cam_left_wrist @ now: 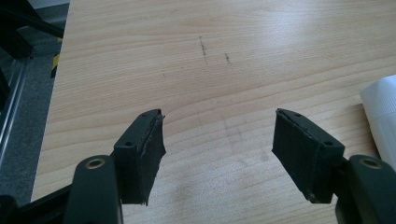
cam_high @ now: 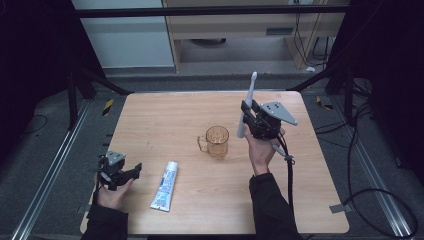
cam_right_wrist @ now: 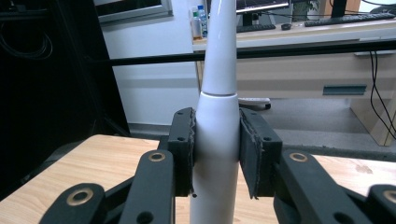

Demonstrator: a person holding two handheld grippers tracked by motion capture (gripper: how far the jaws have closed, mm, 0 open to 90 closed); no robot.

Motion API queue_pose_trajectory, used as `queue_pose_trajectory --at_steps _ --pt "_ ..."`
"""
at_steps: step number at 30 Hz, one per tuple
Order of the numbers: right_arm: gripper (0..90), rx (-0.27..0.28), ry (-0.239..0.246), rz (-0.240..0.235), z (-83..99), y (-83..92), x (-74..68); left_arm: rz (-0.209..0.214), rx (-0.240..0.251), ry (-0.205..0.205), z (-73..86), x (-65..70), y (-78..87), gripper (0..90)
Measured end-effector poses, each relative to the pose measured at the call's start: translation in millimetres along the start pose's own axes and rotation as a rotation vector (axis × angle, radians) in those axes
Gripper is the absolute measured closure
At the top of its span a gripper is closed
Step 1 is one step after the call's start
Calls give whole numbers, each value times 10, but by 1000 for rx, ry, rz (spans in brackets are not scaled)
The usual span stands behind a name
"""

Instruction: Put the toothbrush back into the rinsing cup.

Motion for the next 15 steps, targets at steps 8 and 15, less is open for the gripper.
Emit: queue_pose_trajectory --at_steps 8,15 --pt "677 10 1 -1 -16 -69 -136 1 1 1 0 0 1 329" --pt "677 22 -6 3 -21 -103 -234 0 2 1 -1 -1 3 329"
Point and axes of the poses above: each handheld gripper's, and its own axes: y roughly backward along the jaws, z roughly out of its underside, x roughly to its right, the point moved 10 cm from there along -y, roughly forward along the jaws, and after that the axes turned 14 degrees about z, right-handed, at the moved point
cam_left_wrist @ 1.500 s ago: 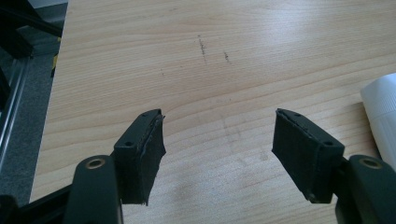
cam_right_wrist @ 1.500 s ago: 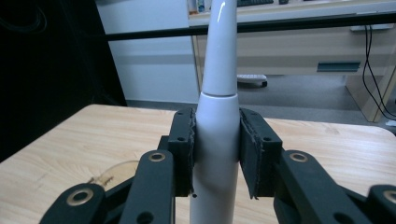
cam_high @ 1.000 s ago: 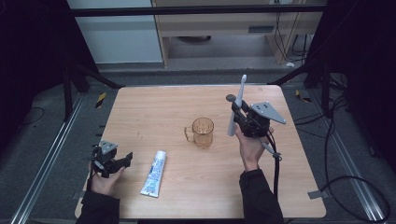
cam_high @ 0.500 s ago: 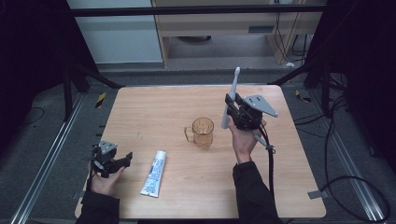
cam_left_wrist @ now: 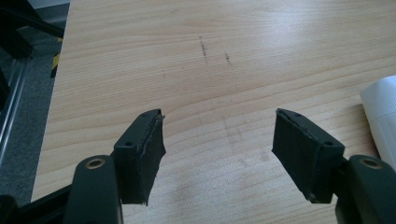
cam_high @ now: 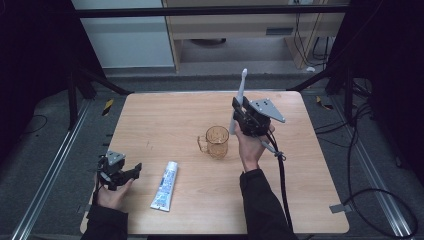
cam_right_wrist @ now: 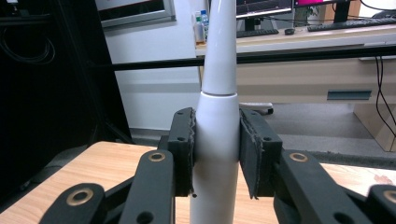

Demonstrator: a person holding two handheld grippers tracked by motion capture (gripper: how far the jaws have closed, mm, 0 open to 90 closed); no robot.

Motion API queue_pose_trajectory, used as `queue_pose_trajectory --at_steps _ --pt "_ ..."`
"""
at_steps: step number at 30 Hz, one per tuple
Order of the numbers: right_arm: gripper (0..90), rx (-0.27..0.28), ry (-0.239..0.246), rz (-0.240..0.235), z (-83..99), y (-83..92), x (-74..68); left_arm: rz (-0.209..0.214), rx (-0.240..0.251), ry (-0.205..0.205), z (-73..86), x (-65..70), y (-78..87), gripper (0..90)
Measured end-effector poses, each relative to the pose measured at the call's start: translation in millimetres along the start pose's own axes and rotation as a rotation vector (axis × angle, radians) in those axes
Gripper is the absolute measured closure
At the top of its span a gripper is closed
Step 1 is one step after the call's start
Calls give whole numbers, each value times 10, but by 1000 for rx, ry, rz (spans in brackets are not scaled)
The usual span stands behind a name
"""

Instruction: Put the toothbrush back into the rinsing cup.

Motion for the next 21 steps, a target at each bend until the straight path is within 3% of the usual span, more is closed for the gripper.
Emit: queue_pose_trajectory --at_steps 7,21 --pt "677 8 -8 -7 17 -29 -96 0 -1 0 2 -3 0 329" --pt "677 -16 32 -21 187 -114 -266 -1 1 0 3 -6 1 327"
Point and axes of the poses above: each handheld gripper's, and its own axes: y roughly backward along the jaws, z roughly out of its underside, x roughly to its right, the point moved 10 cm from there along -y, roughly forward along the jaws, and after that the axes turned 14 degrees about z, right-handed, at the moved point
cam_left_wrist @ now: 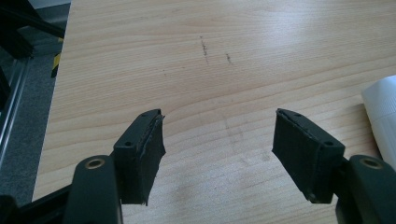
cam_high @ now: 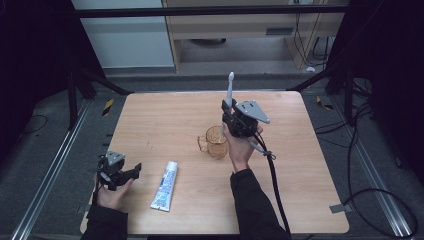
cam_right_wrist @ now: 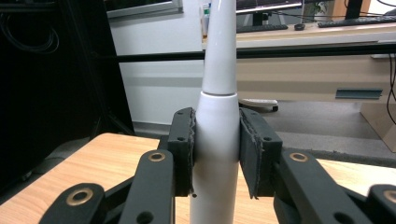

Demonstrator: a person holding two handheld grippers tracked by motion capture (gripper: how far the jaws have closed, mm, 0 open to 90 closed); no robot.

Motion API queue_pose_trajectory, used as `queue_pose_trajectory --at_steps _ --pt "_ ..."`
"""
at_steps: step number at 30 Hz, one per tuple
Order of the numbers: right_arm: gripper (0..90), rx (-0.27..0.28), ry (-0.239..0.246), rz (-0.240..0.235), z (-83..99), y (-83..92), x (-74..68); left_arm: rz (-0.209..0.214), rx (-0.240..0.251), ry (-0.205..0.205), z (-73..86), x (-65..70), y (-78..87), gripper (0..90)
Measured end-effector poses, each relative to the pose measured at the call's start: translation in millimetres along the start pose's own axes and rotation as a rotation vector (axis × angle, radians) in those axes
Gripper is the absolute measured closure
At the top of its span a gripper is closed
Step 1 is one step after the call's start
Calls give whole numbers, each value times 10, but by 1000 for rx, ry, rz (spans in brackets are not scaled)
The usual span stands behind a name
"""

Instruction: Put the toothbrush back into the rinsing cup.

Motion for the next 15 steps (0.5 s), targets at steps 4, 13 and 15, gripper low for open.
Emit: queue_pose_trajectory --at_steps 4,13,15 --pt "676 -9 9 -8 56 -25 -36 0 0 -1 1 -1 -1 327" --pt "676 -36 16 -12 204 -82 -48 -3 2 -2 0 -4 1 324" --pt "676 -44 18 -14 249 -92 -52 -3 1 -2 1 -3 -2 323"
Point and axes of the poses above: each handheld gripper's, and its own axes: y roughly backward along the jaws, z roughly out of its underside, x roughly to its right, the point moved 10 cm from there along -y, roughly forward along the jaws, and after that the axes turned 14 degrees about z, right-handed, at the moved point
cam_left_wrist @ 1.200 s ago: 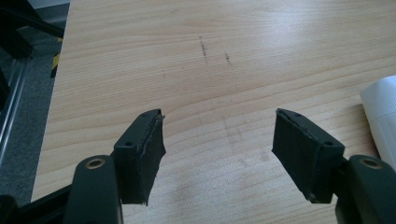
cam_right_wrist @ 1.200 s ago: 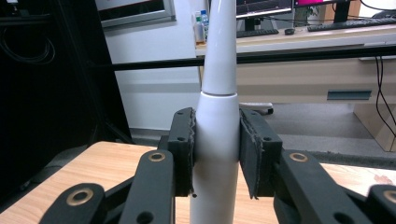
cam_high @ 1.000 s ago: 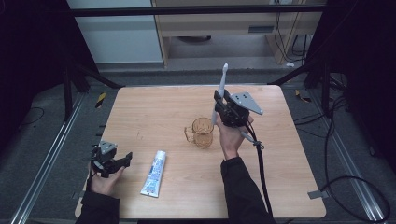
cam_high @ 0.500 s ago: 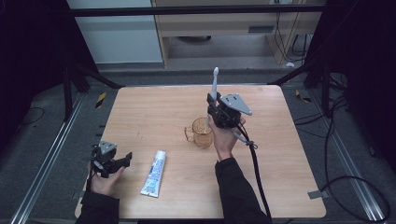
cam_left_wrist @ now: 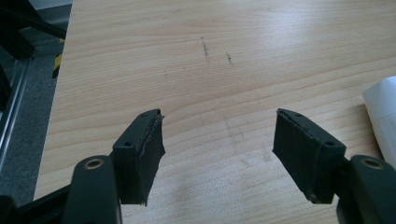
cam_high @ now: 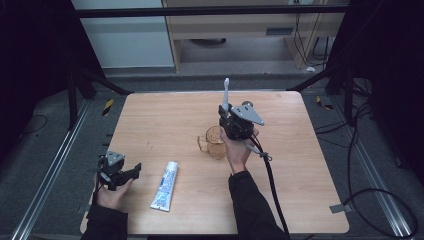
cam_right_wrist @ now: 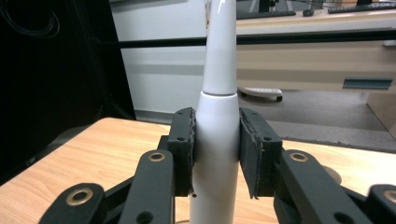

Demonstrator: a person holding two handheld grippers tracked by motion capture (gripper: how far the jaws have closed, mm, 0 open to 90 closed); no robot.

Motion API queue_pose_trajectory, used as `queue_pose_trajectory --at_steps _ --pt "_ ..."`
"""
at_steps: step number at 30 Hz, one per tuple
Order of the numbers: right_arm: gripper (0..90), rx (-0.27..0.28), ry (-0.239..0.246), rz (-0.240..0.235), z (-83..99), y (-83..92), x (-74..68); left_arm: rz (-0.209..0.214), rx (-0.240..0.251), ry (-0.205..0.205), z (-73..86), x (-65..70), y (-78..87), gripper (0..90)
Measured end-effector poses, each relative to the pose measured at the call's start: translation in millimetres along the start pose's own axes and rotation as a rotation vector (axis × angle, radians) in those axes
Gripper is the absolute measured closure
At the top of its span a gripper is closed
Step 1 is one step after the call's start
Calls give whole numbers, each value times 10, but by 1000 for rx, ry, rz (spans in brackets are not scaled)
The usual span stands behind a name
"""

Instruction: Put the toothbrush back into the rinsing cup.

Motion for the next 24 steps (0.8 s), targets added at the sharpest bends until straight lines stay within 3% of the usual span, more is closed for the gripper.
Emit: queue_pose_trajectory --at_steps 24 --pt "676 -53 21 -15 333 -20 14 -3 4 -5 -4 4 4 323"
Point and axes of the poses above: each handheld gripper's, and its own axes: y roughly backward along the jaws, z roughly out of its underside, x roughly to its right, the point moved 10 cm from there along -y, roughly forward along the jaws, and after that the axes turned 14 degrees about z, right-handed, at the moved point
